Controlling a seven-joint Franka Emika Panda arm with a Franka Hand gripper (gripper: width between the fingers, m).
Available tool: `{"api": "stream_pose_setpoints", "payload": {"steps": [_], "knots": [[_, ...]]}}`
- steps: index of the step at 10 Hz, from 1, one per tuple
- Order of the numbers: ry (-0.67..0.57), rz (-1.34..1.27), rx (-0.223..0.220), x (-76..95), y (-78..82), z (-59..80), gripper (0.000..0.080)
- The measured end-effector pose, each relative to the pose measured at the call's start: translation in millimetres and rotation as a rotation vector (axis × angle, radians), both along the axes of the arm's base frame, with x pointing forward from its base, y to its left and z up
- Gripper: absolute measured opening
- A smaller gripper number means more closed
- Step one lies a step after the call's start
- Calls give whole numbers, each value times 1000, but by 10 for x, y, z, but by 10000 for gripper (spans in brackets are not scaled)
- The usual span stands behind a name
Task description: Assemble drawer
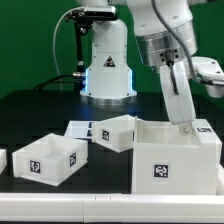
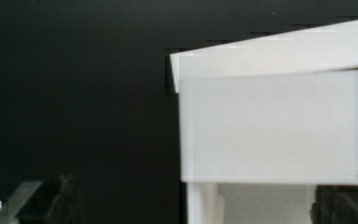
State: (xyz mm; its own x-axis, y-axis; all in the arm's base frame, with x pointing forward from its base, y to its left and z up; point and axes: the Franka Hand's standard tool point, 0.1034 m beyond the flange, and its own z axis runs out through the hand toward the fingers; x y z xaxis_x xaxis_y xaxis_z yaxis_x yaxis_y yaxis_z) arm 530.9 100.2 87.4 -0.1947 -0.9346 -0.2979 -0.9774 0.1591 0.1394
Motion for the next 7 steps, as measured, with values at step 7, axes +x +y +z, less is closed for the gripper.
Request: {"api": "stream_pose_setpoints", "payload": {"steps": [7], "knots": [[29, 71, -85, 5, -2, 24, 649]]}}
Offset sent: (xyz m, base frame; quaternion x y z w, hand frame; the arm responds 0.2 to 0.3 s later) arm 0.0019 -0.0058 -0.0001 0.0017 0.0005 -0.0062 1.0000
